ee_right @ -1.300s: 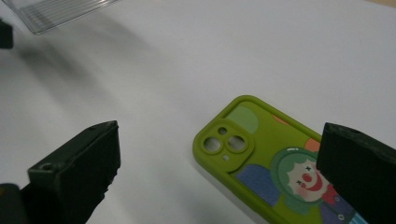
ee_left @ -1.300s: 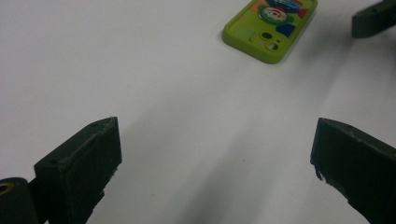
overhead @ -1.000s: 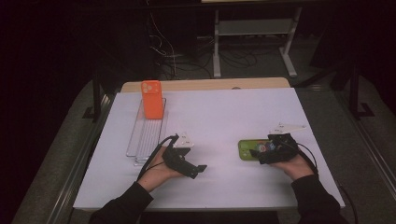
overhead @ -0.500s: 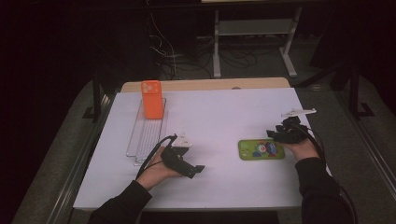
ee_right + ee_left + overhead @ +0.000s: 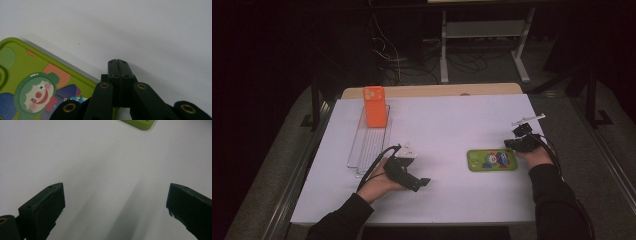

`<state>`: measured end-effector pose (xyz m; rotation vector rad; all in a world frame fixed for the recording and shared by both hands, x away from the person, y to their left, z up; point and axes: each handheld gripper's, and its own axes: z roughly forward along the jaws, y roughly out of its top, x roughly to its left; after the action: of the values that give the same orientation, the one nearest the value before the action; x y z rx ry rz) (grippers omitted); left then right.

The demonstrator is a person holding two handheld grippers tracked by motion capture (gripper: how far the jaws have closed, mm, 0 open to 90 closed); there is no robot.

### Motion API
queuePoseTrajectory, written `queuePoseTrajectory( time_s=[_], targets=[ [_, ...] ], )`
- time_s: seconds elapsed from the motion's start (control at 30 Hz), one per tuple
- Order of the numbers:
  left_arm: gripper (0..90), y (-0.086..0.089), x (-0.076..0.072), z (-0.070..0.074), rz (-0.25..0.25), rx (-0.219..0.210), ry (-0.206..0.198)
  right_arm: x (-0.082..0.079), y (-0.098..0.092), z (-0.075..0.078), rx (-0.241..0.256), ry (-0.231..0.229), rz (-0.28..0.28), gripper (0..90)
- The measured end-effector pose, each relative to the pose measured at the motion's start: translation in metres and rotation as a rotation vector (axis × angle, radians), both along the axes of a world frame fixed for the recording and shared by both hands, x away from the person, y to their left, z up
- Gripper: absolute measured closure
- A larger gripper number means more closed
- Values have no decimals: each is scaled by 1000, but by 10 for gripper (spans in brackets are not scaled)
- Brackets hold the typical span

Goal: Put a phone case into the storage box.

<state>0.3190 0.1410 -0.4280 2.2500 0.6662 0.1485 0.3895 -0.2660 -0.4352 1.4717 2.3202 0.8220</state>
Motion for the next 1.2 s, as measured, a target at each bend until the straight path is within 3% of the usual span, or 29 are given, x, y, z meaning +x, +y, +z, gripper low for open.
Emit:
queuePoseTrajectory(
  time_s=[0.23, 0.33, 0.57, 1.0, 1.2],
  targets=[
    [14, 0, 0, 0, -8, 4, 0, -6, -5, -1, 4, 14, 32, 881],
    [14, 0, 0, 0, -15, 11, 0, -13, -6, -2, -1, 35, 51, 881],
    [15, -1, -1, 0, -6, 4, 4, -33, -3, -3, 11, 33, 110, 882],
    [14, -3, -2, -1, -7, -6, 4, -70, 28, -2, -9, 34, 257, 881],
    [15, -2, -1, -1, -18, 4, 0, -71, 29, 9, 37, -6, 224, 841]
  ],
)
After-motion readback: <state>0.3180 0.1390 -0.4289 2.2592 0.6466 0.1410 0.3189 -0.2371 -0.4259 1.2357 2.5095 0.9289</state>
